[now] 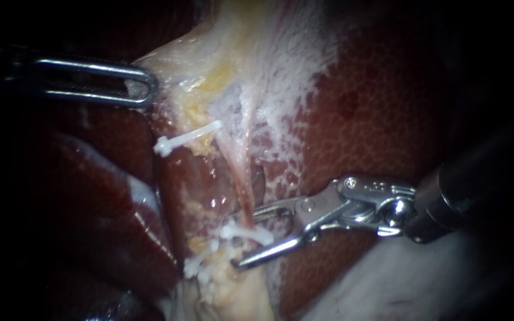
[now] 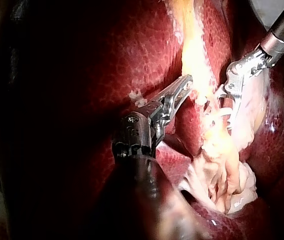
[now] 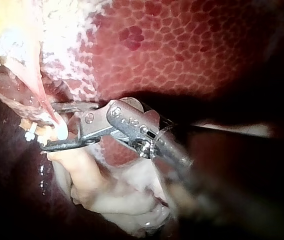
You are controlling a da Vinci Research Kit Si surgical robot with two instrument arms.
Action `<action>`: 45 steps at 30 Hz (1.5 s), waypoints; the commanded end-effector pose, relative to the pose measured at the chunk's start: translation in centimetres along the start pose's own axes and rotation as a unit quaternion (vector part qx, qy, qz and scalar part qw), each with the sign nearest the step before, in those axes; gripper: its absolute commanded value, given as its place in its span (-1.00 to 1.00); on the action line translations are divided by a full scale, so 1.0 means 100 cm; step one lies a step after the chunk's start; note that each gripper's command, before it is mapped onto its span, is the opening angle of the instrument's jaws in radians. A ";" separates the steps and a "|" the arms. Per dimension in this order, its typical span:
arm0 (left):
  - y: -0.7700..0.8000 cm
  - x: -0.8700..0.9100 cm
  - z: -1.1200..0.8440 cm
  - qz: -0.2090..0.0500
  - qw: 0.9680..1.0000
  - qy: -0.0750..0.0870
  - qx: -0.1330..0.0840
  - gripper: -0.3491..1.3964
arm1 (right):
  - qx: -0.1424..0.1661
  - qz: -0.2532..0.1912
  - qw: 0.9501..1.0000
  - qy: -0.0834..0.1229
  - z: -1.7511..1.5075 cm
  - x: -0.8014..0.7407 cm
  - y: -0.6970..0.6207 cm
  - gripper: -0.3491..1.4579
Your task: Going back first clip right tube
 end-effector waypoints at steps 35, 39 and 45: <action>0.0006 0.0006 0.0003 0.002 1.000 0.000 -0.001 -1.00 | -0.040 -0.054 0.998 0.011 -0.0103 0.0029 -0.0038 0.05; 0.0011 0.0008 0.0005 0.003 1.000 -0.001 -0.001 -1.00 | -0.037 -0.060 0.997 0.011 -0.0118 0.0038 -0.0044 0.05; 0.0015 0.0011 0.0008 0.003 1.000 -0.001 -0.001 -1.00 | -0.036 -0.071 0.997 0.011 -0.0137 0.0055 -0.0048 0.05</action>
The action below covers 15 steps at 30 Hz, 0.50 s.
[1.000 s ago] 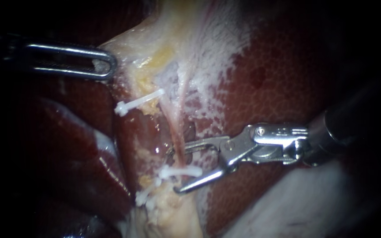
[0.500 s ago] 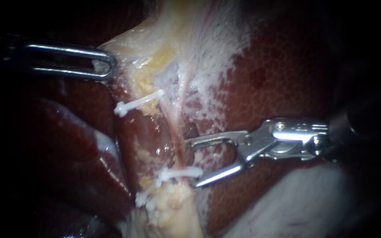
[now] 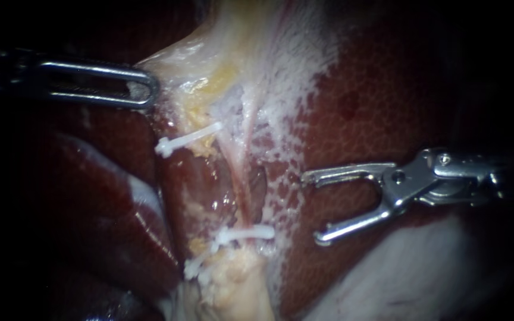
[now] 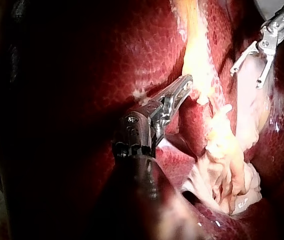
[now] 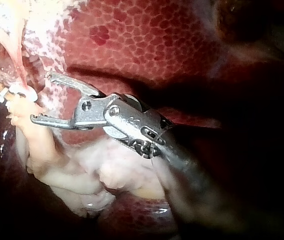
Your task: Going back first clip right tube
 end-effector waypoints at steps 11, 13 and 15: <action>0.0001 0.0006 0.0008 0.002 1.000 0.000 0.002 -1.00 | -0.001 -0.004 1.000 0.001 -0.0010 0.0011 -0.0001 0.05; 0.0003 0.0011 0.0015 0.003 1.000 0.000 0.003 -1.00 | -0.003 -0.004 1.000 0.001 -0.0010 0.0012 -0.0001 0.05; 0.0005 0.0015 0.0020 0.004 1.000 0.001 0.005 -1.00 | -0.009 -0.003 1.000 0.001 -0.0010 0.0012 -0.0001 0.05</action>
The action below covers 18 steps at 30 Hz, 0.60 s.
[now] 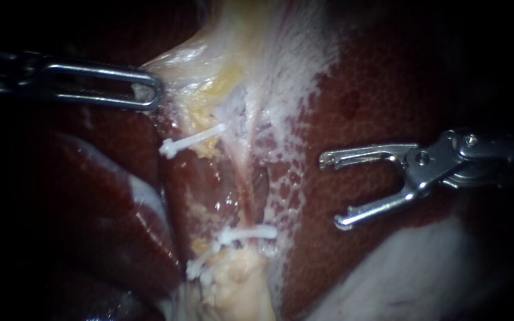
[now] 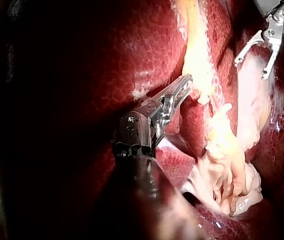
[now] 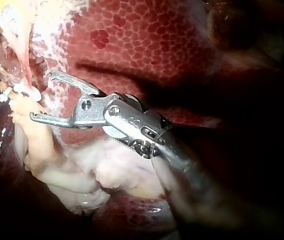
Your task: Going back first clip right tube
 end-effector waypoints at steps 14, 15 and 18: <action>0.0004 0.0032 0.0046 0.000 1.000 0.020 0.012 -1.00 | -0.039 0.010 0.999 0.002 0.0000 0.0004 -0.0005 0.05; 0.0003 0.0035 0.0049 0.001 1.000 0.023 0.014 -1.00 | -0.039 0.010 0.999 0.002 -0.0001 0.0004 -0.0006 0.05; 0.0002 0.0039 0.0055 -0.003 1.000 0.026 0.016 -1.00 | -0.038 0.010 0.999 0.002 -0.0001 0.0004 -0.0007 0.05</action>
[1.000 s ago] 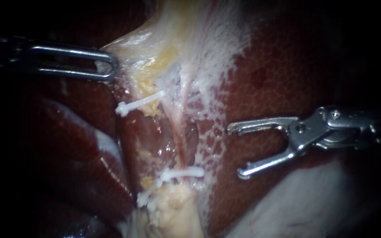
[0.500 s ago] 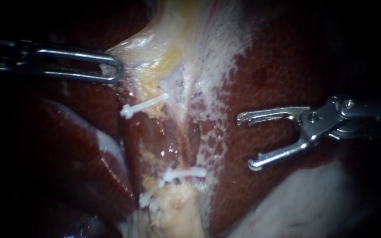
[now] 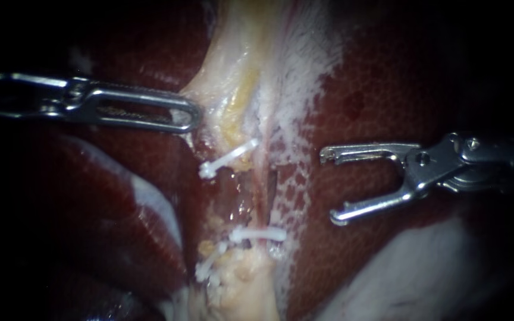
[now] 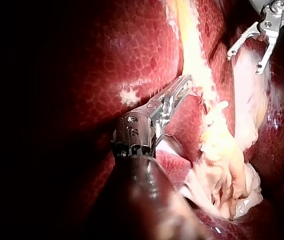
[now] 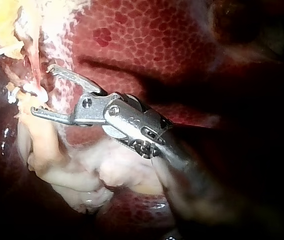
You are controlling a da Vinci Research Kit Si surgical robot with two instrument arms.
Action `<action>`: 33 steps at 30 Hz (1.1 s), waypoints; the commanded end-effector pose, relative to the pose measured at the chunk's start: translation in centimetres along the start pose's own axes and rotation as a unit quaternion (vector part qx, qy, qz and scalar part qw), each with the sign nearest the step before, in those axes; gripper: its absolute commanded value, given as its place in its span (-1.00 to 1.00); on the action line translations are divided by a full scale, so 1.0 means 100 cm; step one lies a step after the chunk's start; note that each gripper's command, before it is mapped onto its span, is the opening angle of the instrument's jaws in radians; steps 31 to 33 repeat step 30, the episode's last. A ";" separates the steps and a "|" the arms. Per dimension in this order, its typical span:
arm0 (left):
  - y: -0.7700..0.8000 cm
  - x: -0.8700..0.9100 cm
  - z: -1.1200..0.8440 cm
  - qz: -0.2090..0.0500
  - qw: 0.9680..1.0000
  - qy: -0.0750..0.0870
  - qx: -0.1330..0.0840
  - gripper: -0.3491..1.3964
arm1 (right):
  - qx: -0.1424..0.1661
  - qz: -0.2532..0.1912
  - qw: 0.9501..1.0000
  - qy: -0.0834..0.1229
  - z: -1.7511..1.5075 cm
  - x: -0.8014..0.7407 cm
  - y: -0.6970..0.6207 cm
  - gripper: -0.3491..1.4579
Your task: Going back first clip right tube
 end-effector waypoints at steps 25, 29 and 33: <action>-0.0001 0.0007 0.0011 -0.002 1.000 0.009 0.006 -1.00 | 0.000 -0.001 1.000 0.000 0.0001 0.0000 -0.0003 0.05; -0.0001 0.0007 0.0011 -0.002 1.000 0.009 0.006 -1.00 | 0.000 -0.001 1.000 0.000 0.0001 0.0000 -0.0003 0.05; -0.0001 0.0007 0.0011 -0.002 1.000 0.009 0.006 -1.00 | 0.000 -0.001 1.000 0.000 0.0001 0.0000 -0.0003 0.05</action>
